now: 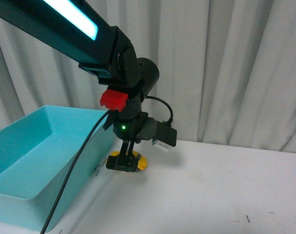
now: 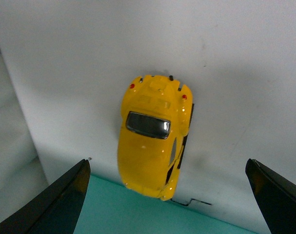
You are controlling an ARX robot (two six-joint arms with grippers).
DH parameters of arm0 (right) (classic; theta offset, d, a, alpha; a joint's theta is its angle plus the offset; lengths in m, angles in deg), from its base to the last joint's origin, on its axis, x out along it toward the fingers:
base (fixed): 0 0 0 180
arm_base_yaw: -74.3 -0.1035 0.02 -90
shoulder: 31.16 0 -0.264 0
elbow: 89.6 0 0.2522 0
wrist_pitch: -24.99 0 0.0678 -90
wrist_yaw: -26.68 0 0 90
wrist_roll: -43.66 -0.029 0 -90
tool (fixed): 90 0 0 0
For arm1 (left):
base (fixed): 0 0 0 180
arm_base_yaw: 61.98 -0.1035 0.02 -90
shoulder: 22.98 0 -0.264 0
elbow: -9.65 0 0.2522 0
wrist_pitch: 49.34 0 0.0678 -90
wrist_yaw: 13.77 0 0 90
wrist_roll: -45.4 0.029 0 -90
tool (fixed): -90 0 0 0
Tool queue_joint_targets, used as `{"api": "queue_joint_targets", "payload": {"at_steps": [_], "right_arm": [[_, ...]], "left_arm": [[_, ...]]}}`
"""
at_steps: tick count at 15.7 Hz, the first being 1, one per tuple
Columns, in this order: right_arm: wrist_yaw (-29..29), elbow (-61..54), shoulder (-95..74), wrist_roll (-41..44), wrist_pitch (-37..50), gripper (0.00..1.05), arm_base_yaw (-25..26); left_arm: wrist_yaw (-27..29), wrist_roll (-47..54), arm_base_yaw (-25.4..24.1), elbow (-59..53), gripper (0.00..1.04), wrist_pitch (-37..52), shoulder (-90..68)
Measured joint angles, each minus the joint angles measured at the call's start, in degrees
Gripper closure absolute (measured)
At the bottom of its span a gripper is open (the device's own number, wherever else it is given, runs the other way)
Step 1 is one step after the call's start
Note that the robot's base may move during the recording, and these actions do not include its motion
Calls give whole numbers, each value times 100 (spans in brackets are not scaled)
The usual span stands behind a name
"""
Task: Wind up and store yellow beetle toy
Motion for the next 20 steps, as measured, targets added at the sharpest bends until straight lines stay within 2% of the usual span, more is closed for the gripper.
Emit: {"api": "queue_joint_targets", "payload": {"at_steps": [10, 12, 13, 15, 17, 20], "right_arm": [[2, 0, 0, 0, 2, 7, 0], [0, 0, 0, -2, 2, 7, 0], [2, 0, 0, -2, 2, 7, 0], [2, 0, 0, -2, 0, 7, 0], [0, 0, 0, -2, 2, 7, 0], [2, 0, 0, 0, 2, 7, 0]], "left_arm": [[201, -529, -74, 407, 8, 160, -623], [203, -601, -74, 415, 29, 138, -640], [247, -699, -92, 413, 45, 162, -656], [260, -704, -87, 413, 64, 164, -636], [92, -505, -57, 332, 64, 131, -564], [-636, -245, 103, 81, 64, -258, -199]]}}
